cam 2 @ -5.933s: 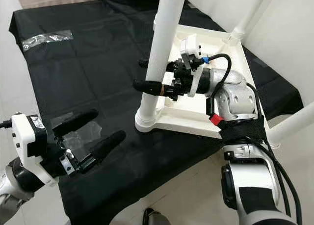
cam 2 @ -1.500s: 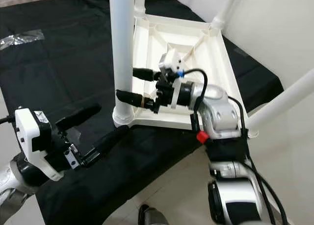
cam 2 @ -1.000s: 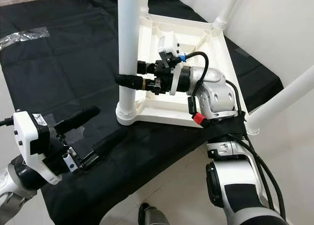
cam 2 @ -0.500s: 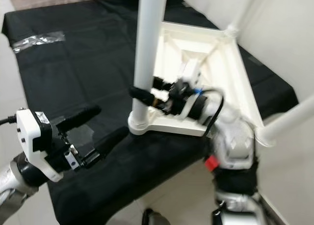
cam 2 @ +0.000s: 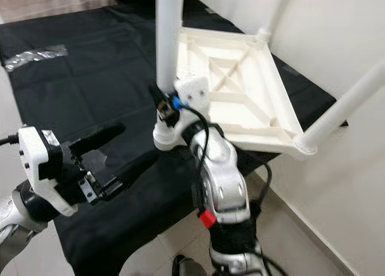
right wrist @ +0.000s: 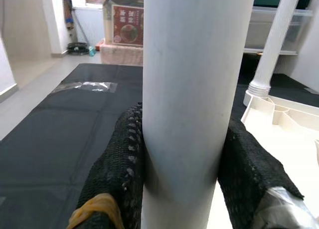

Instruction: Building children table

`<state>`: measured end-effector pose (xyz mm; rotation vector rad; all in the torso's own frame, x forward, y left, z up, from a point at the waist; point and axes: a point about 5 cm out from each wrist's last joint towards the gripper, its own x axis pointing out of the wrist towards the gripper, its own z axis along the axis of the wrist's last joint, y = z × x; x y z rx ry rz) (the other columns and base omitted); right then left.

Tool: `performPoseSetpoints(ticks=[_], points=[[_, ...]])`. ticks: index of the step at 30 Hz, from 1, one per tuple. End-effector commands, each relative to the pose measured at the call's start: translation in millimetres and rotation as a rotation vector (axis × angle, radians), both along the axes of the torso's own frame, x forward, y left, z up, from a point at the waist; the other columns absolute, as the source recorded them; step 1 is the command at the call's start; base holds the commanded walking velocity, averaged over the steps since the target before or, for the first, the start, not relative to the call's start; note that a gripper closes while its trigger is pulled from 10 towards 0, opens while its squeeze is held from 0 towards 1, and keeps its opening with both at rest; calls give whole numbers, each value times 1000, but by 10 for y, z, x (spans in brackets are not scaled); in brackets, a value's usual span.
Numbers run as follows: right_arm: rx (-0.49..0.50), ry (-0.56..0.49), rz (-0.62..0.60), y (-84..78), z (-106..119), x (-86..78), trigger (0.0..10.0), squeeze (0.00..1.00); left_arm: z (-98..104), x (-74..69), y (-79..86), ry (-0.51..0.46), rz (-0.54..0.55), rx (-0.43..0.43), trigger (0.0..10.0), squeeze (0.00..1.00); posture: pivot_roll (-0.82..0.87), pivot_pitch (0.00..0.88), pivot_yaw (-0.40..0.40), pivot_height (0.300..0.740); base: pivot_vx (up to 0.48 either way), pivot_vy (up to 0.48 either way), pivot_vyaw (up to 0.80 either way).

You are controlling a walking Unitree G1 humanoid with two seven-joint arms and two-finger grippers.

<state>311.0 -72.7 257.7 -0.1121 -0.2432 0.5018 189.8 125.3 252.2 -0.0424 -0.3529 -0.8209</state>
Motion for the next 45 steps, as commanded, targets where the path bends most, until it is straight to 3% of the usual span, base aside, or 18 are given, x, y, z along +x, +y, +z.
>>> performPoseSetpoints(ticks=[1,4,7,8,9,10,13,16,25,26,27,31,32,35,36,45], points=[[-83,167,-20,-20,-297,91,10000,0,-15,-22,14,8,2,4,10000,0,69,229,-98,740,0,0,0],[-79,187,33,-31,-263,87,10000,0,-12,-24,22,8,6,4,10000,0,70,235,-101,740,0,0,0],[-161,241,132,-72,-292,104,10000,0,-12,-24,19,8,6,6,10000,0,73,242,-103,740,0,0,0],[-149,237,195,-136,-223,151,10000,886,-14,-25,16,10,6,5,10000,0,72,245,-105,740,0,0,0],[-129,205,300,-212,-96,187,10000,1000,-23,-29,12,14,7,5,10000,0,74,250,-106,740,0,0,0],[-103,133,482,-327,114,183,10000,1000,-42,-34,10,22,8,9,10000,0,74,250,-106,740,0,0,0],[-105,121,519,-344,149,179,10000,1000,-46,-34,9,23,8,10,10000,0,74,250,-106,740,0,0,0],[-211,63,723,-504,242,178,10000,1000,-25,-31,-4,11,13,4,10000,0,91,240,-120,740,0,0,0],[-158,-8,797,-390,478,336,10000,1000,-40,-51,-12,15,16,5,10000,0,100,230,-118,740,0,0,0],[-169,-10,813,-362,497,357,10000,961,-34,-52,-14,13,16,4,10000,0,101,229,-119,740,0,0,0],[-180,-6,844,-330,520,380,10000,0,-26,-54,-17,10,16,4,10000,0,104,229,-120,740,0,0,0],[-171,-5,882,-326,551,407,10000,0,-23,-58,-19,9,17,3,10000,0,105,229,-121,740,0,0,0],[-157,6,913,-354,556,448,7373,0,-22,-60,-23,8,19,1,10000,0,103,230,-125,740,0,0,0],[-153,10,924,-366,555,461,7373,0,-22,-61,-25,8,19,1,10000,0,103,230,-125,740,0,0,0],[-165,16,944,-414,550,490,0,0,-21,-61,-27,8,20,0,10000,0,103,235,-126,740,0,0,0],[-170,49,962,-509,542,526,0,0,-20,-67,-50,7,19,-10,10000,0,84,246,-141,740,0,0,0]])
